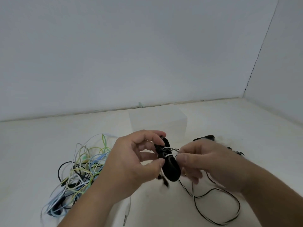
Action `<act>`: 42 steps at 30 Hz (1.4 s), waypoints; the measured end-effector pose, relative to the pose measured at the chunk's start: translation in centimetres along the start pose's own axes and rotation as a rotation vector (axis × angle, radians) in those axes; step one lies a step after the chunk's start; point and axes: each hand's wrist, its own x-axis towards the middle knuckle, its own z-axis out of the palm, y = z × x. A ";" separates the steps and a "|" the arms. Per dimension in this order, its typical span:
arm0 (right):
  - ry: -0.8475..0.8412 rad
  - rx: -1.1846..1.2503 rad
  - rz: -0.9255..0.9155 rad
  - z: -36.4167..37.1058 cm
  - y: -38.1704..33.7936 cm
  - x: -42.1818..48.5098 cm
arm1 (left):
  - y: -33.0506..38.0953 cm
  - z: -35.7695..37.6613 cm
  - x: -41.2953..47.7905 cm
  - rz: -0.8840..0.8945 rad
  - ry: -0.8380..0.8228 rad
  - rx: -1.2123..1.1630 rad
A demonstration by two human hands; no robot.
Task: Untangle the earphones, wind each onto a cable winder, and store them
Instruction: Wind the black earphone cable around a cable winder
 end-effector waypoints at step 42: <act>0.267 0.793 0.020 0.8 -2.8 0.0 | -0.4 1.1 0.6 -0.249 0.264 -0.479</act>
